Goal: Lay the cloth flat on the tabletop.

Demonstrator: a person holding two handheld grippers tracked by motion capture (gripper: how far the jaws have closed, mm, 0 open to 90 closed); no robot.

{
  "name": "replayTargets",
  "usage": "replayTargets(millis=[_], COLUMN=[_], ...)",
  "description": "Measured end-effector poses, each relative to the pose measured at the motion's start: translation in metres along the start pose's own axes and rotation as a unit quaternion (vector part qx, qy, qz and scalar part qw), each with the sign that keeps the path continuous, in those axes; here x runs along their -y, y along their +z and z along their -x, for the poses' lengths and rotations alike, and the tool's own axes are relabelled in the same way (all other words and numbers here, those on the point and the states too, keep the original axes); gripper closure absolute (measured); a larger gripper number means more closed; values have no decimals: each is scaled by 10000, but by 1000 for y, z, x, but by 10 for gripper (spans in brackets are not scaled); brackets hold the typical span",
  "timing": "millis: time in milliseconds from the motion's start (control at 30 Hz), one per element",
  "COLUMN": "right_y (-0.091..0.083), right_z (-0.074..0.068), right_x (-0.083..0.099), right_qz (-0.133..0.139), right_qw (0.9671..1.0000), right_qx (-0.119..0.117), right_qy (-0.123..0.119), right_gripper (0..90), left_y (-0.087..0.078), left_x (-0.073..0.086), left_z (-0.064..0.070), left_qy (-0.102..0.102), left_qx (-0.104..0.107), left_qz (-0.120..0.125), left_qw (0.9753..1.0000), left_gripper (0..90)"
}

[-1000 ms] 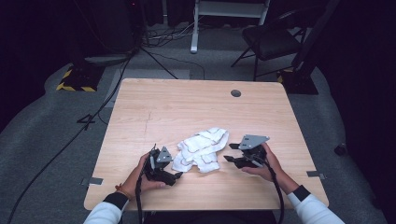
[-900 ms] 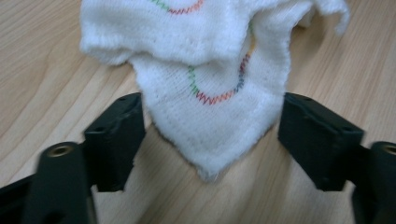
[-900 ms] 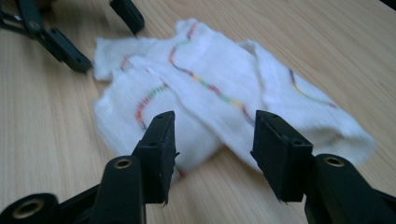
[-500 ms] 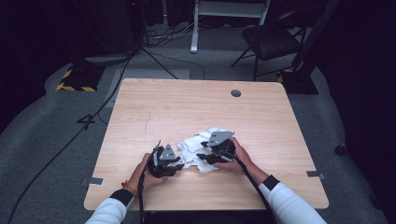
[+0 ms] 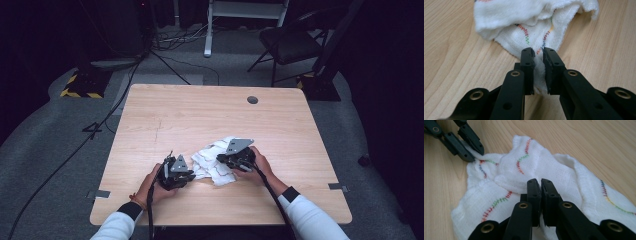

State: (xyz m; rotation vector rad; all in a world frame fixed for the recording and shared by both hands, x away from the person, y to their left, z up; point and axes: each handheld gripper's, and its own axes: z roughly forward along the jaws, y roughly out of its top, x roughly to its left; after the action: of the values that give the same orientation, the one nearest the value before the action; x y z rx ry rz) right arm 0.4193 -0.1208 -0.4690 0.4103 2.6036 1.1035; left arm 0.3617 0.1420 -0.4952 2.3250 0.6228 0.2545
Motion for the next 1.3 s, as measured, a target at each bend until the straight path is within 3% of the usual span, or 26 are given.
replayTargets(millis=[200,500,567,767,833,900,967,1067,1100,1200,1300], right_y=[-28,-64,-75,-86,-91,-93,-97,-97,-95,-97,-101], right_z=[11,34,43,58,69,73,83,87,90,90,88], right_x=[7,31,42,66,80,84,95,100,103,103,101], right_qz=[158,148,99,-157,-252,-282,-351,-401,-471,-420,-294], right_qw=[9996,9965,9944,9903,9867,9854,9808,9785,9761,9739,9737], right_qx=[220,740,944,1214,1355,1409,1558,1628,1715,1800,1796], right_qy=[68,370,468,657,860,914,1118,1203,1252,1317,1370], right_gripper=[863,863,863,863,863,862,858,826,791,748,723], left_y=[0,0,0,0,-1,-3,-5,-9,-9,-11,-16], left_x=[0,0,-1,-1,-1,-1,0,1,1,-1,-4], left_z=[0,1,2,6,6,7,7,7,7,10,11], left_qy=[-8,-12,-7,-8,10,30,7,-10,11,61,119], left_qx=[5,-5,20,110,133,157,155,152,144,55,-99], left_qz=[-6,-28,-38,-44,-50,-46,-31,11,23,45,196], left_qw=[10000,10000,10000,9999,9999,9999,9999,9999,9999,10000,9997], left_gripper=[797,803,806,812,812,813,812,794,779,707,650])
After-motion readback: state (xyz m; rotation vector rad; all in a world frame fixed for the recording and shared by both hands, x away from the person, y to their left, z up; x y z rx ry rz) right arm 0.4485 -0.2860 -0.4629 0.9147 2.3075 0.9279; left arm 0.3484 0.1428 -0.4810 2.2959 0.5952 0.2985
